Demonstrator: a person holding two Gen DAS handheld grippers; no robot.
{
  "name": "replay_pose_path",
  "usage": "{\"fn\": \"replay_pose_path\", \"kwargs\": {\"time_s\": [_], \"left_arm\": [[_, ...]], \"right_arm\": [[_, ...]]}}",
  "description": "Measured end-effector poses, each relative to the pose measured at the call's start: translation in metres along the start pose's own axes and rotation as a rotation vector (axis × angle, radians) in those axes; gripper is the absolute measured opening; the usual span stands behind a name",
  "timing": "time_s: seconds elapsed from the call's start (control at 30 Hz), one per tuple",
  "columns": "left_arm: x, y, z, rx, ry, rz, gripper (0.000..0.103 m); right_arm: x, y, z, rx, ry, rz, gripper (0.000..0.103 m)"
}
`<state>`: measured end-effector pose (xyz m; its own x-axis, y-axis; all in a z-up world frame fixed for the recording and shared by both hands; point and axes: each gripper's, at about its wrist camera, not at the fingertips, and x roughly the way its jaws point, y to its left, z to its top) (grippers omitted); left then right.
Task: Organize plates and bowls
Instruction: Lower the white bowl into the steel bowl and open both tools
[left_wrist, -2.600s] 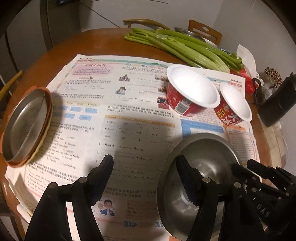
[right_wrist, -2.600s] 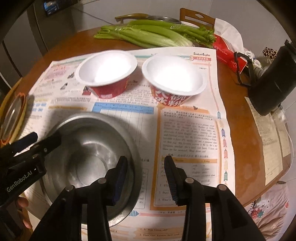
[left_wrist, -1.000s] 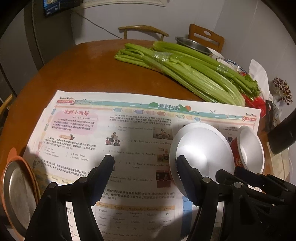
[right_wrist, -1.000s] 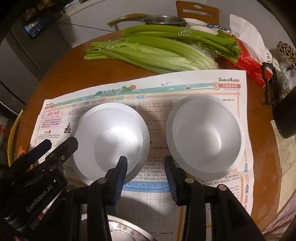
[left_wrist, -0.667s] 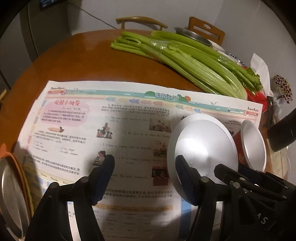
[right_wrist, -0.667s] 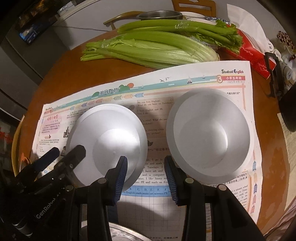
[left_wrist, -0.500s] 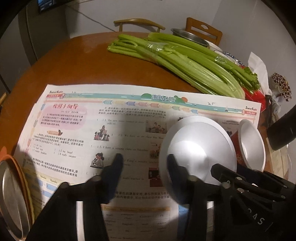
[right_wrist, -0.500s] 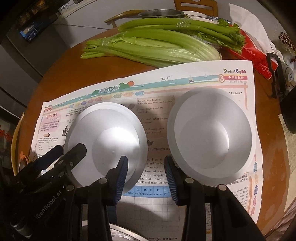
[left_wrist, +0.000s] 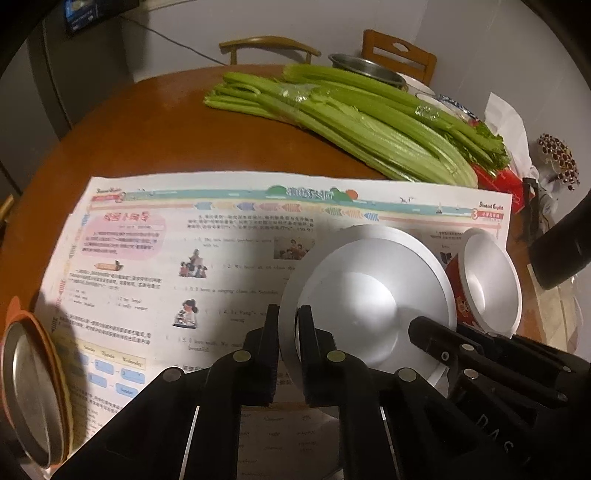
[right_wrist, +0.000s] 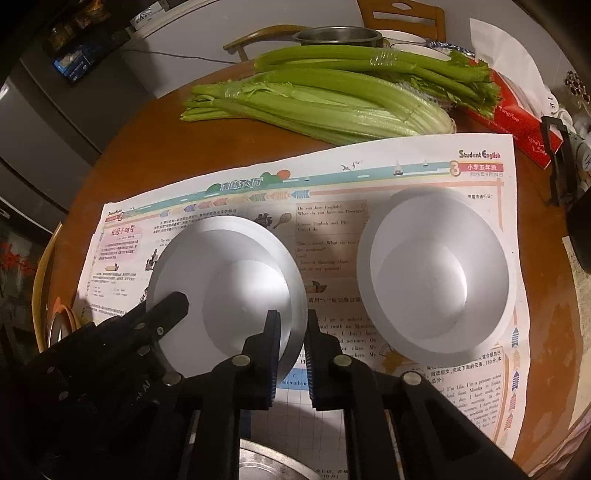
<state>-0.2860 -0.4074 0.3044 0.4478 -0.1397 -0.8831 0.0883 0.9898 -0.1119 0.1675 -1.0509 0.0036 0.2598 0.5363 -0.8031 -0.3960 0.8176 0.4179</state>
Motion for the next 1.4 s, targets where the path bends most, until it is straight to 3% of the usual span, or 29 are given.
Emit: {"fn": "replay_pose_path", "kwargs": {"time_s": [0.57, 1.07, 1.4], "left_arm": [[-0.057, -0.003, -0.018, 0.040, -0.084, 0.015, 0.010], [-0.108, -0.012, -0.084, 0.062, -0.100, -0.022, 0.010], [-0.112, -0.014, -0.129, 0.073, -0.078, -0.042, 0.010]], "right_arm": [[-0.044, 0.009, -0.019, -0.014, -0.069, 0.032, 0.012], [-0.095, 0.012, -0.088, -0.030, -0.144, -0.007, 0.012], [-0.102, 0.009, -0.137, -0.049, -0.136, -0.038, 0.014]]}}
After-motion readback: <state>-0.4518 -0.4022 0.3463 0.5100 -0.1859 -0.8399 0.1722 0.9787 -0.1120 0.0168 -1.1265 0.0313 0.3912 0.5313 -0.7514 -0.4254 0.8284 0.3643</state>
